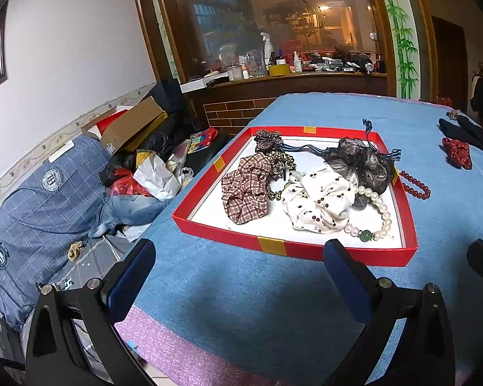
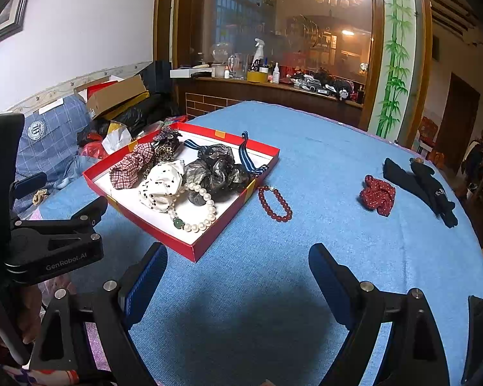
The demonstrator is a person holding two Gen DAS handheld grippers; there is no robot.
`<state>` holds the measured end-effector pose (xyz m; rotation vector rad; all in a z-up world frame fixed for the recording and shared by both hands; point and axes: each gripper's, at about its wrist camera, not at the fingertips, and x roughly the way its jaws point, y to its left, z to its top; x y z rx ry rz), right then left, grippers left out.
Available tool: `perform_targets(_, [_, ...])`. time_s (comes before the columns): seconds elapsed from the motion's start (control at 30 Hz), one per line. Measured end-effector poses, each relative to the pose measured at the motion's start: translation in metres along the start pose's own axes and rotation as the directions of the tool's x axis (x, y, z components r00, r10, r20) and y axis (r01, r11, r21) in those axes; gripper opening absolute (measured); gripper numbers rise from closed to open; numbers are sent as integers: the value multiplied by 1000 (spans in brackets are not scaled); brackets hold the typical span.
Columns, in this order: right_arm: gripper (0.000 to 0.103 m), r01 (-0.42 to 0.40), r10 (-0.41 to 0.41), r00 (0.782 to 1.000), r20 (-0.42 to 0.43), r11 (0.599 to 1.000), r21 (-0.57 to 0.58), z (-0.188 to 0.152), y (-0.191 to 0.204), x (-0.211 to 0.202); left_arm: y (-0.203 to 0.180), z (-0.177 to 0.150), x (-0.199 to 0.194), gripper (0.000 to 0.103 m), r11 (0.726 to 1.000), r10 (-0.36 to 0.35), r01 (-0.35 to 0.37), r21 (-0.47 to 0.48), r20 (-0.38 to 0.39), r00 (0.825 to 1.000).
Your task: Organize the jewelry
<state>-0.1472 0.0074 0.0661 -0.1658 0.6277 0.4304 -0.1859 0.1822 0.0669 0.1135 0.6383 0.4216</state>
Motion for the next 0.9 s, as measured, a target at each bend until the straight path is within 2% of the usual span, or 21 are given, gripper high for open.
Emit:
perform_targets(0.67, [92, 2, -2, 1000, -7, 1000, 4, -2, 1, 2, 2, -2, 4, 103, 1000, 5, -5, -4, -5, 1000])
perform_targets(0.9, [92, -3, 3, 1000, -12, 1000, 19, -3, -1, 2, 5, -4, 4, 103, 999, -32, 32, -3, -20, 999])
